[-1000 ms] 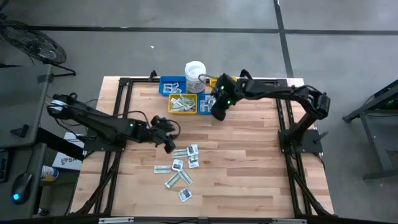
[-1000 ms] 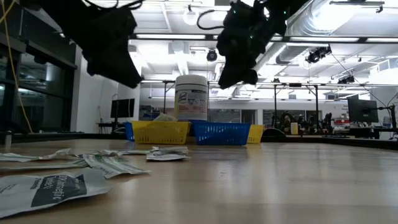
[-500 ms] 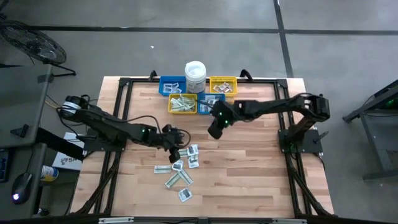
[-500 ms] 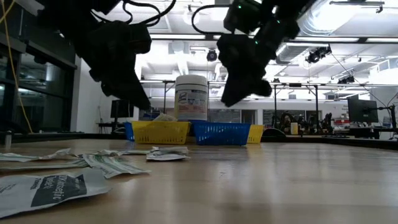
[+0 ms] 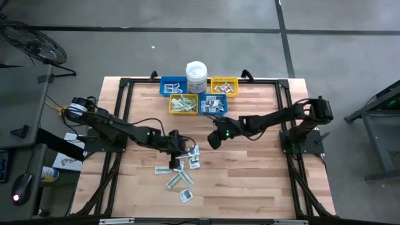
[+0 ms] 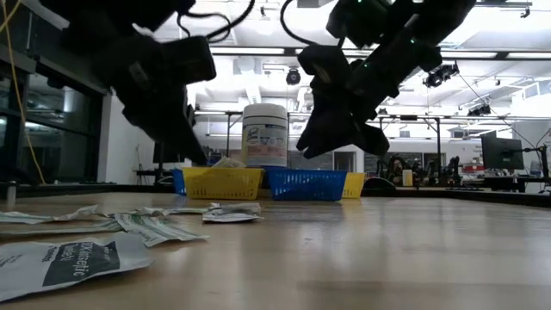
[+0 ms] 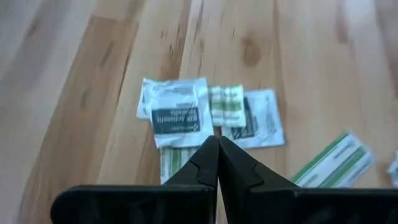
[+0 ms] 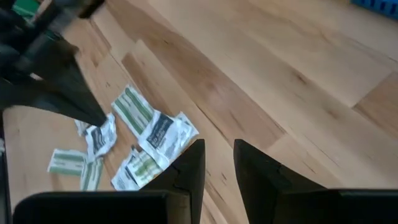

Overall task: Pick & Place First Aid Supplies
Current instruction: Put the black towelette pack into the right blue bin

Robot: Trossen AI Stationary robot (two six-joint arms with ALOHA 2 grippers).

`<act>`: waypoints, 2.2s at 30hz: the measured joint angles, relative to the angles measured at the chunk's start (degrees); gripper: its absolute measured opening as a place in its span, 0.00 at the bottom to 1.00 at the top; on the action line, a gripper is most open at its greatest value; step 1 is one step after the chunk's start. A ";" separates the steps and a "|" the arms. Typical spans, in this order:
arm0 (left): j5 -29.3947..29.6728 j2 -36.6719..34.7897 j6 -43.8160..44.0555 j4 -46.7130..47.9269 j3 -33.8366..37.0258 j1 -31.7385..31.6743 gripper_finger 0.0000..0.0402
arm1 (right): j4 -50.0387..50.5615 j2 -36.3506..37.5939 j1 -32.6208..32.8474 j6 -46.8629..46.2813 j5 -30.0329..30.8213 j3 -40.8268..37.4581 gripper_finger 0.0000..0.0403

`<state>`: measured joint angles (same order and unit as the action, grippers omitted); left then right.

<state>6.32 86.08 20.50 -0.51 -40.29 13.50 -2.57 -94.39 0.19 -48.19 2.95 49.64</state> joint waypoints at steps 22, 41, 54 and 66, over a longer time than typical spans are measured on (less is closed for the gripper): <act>-0.15 8.25 -3.77 -8.45 0.04 -0.02 0.00 | -2.86 0.00 2.61 -3.74 5.76 -0.01 0.19; 2.78 17.05 0.53 -12.17 -0.28 0.00 0.00 | -6.78 -2.19 8.65 -13.71 8.25 0.03 0.19; 2.35 17.23 0.78 -13.42 -0.13 -0.02 0.00 | -16.14 -11.48 6.90 -18.25 2.50 0.03 0.46; 2.30 17.27 0.80 -13.49 -0.07 -0.02 0.00 | -18.47 -12.75 5.77 -15.84 2.77 0.03 0.50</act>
<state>8.62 103.35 21.30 -14.00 -40.36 13.47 -21.04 -107.14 5.96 -64.03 5.72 49.67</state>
